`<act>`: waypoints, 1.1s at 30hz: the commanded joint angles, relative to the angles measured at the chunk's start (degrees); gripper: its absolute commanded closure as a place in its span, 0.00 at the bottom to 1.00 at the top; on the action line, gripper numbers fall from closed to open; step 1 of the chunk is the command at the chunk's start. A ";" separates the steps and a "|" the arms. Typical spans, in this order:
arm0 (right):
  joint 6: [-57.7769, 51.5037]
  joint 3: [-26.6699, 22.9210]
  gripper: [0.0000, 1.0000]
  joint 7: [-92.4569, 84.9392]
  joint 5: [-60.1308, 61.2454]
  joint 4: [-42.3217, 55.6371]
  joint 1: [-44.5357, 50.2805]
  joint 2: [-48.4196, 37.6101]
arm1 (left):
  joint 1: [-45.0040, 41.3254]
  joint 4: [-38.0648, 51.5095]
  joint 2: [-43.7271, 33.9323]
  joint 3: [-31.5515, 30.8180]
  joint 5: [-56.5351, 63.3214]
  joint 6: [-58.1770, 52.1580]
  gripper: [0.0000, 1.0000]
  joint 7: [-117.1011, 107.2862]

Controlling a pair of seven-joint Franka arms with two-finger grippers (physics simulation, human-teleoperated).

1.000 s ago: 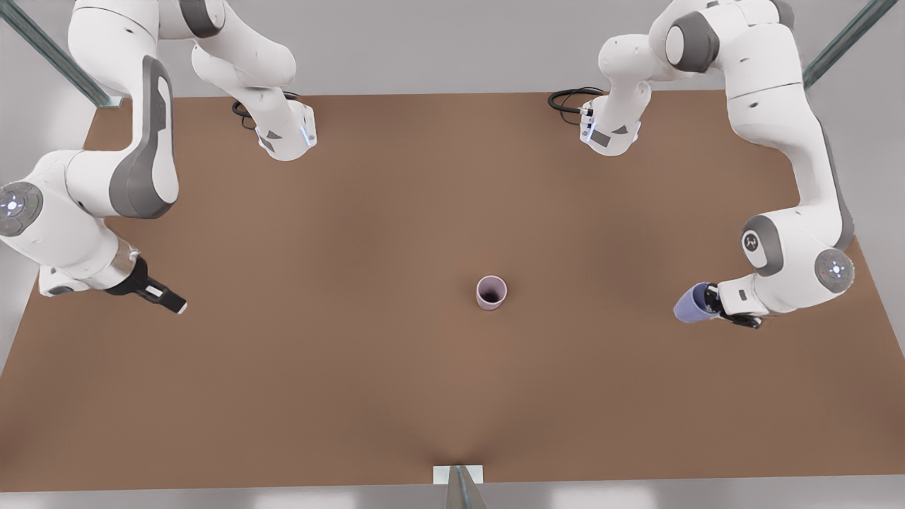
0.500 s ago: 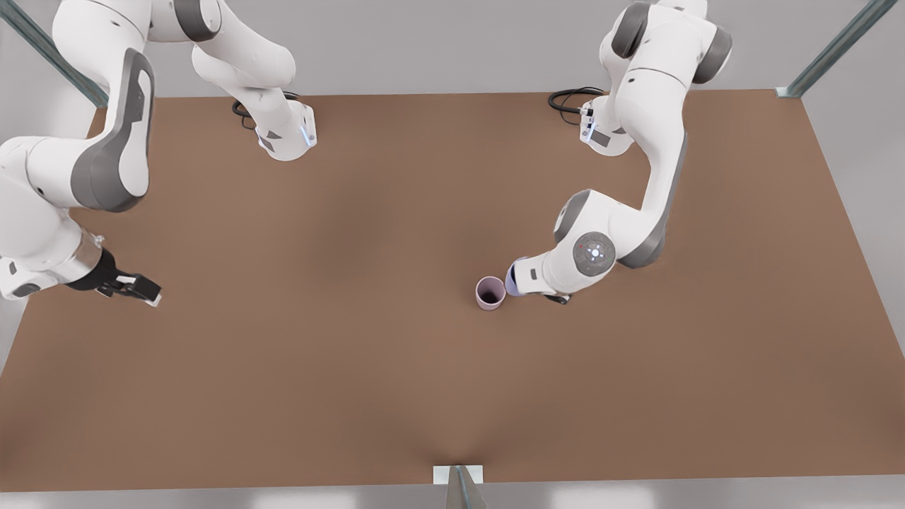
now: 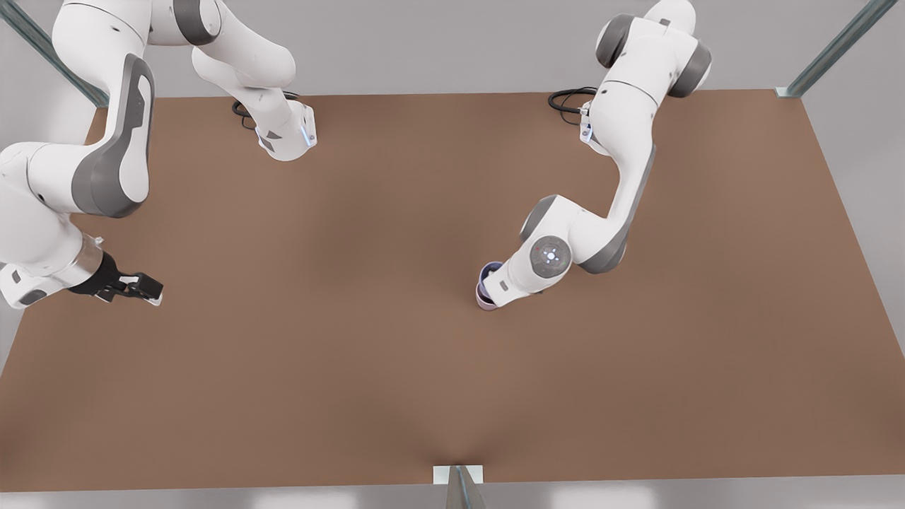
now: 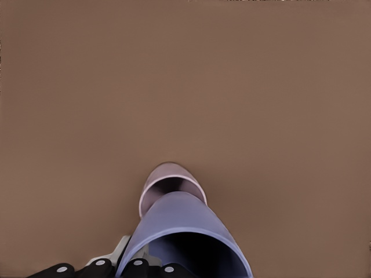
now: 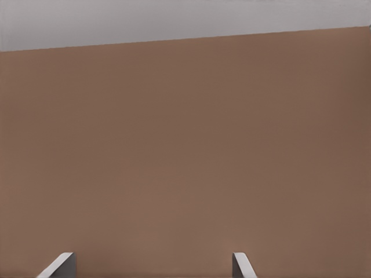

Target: Stack the cups, with the pink cup at the bottom and the purple cup at the top

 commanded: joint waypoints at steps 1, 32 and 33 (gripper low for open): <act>0.21 -0.03 0.00 -5.50 0.03 0.06 0.01 -0.13 | -0.05 0.05 0.23 0.05 0.11 0.68 0.79 -21.54; 1.00 -0.21 0.00 -5.50 0.11 0.50 -0.43 -0.04 | -0.67 1.98 -0.21 0.84 0.99 -4.06 0.00 -20.05; 0.91 -0.21 0.00 -5.50 0.11 0.50 -0.43 -0.04 | -0.58 5.06 -0.30 1.89 0.99 -8.36 0.00 -16.80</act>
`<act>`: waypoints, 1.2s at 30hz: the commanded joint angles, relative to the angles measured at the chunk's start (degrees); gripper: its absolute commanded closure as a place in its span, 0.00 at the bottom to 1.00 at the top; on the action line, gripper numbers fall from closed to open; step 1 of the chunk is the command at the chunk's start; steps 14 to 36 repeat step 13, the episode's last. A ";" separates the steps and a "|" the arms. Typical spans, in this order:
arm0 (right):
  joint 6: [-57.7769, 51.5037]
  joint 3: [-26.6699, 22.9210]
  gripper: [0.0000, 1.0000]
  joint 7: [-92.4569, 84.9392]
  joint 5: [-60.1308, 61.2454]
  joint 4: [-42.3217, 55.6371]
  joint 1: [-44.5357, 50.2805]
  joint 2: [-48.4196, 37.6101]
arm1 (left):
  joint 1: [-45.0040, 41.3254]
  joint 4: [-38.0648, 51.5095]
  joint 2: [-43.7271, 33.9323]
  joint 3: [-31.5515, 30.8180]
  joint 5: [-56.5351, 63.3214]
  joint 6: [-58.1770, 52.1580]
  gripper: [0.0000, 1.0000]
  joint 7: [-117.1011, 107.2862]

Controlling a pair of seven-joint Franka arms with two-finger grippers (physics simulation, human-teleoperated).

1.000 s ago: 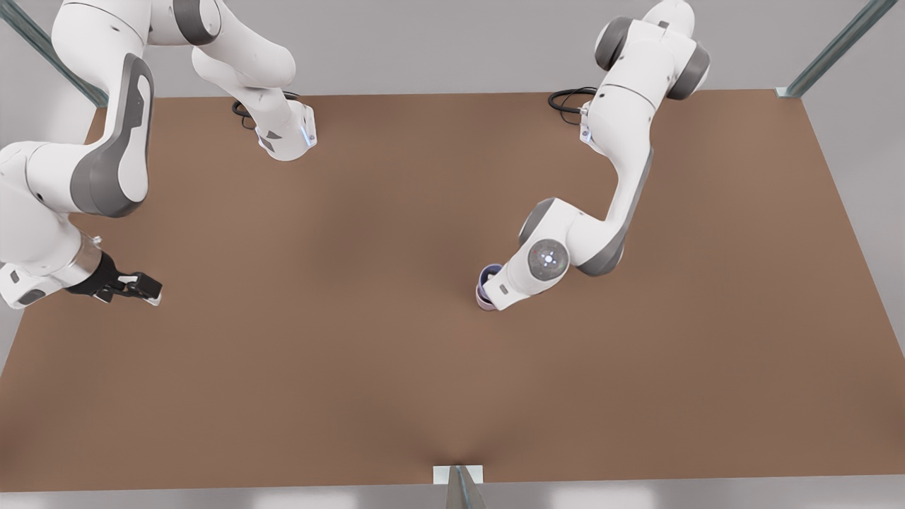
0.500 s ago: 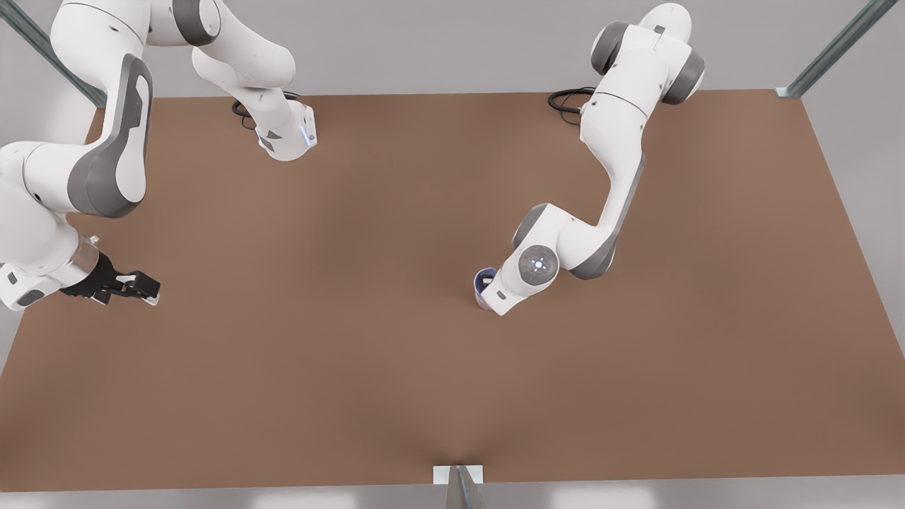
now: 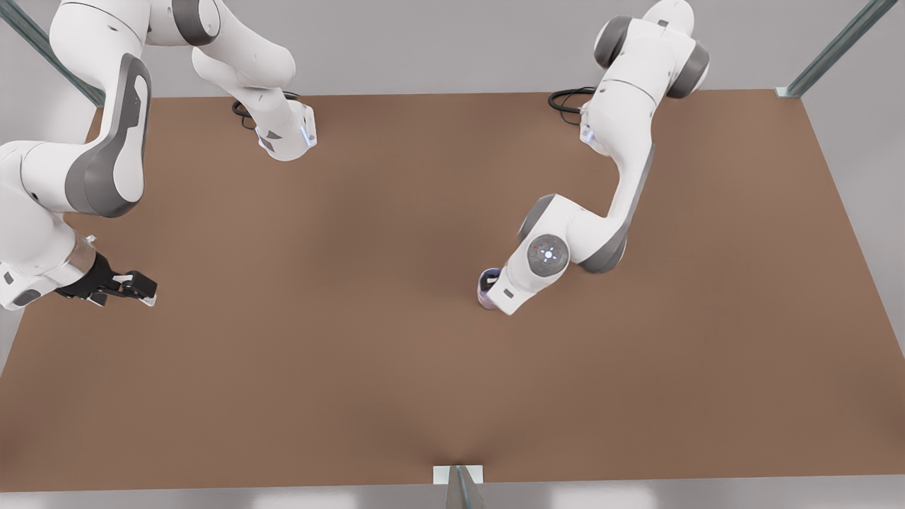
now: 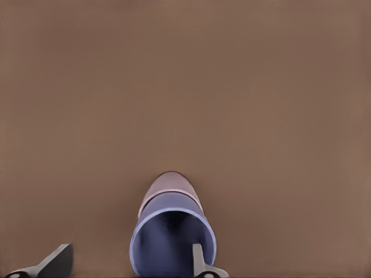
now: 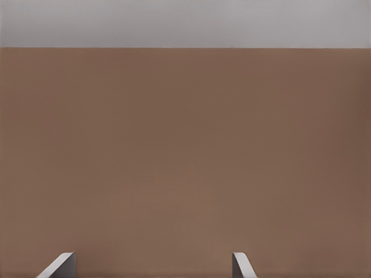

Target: Stack the cups, with the pink cup at the bottom and the purple cup at the top

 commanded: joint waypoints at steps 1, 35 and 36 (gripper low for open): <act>-0.02 -0.02 0.00 -0.93 -0.03 0.06 0.00 -0.13 | 0.23 2.79 -0.45 2.07 0.08 -8.50 0.00 3.84; 0.07 -0.02 0.00 -0.93 0.14 -0.03 0.00 -0.04 | 24.31 -0.99 -20.93 -3.29 11.16 -16.85 0.00 44.28; 0.07 -0.02 0.00 -0.93 0.14 -0.03 0.00 -0.04 | 24.31 -0.99 -20.93 -3.29 11.16 -16.85 0.00 44.28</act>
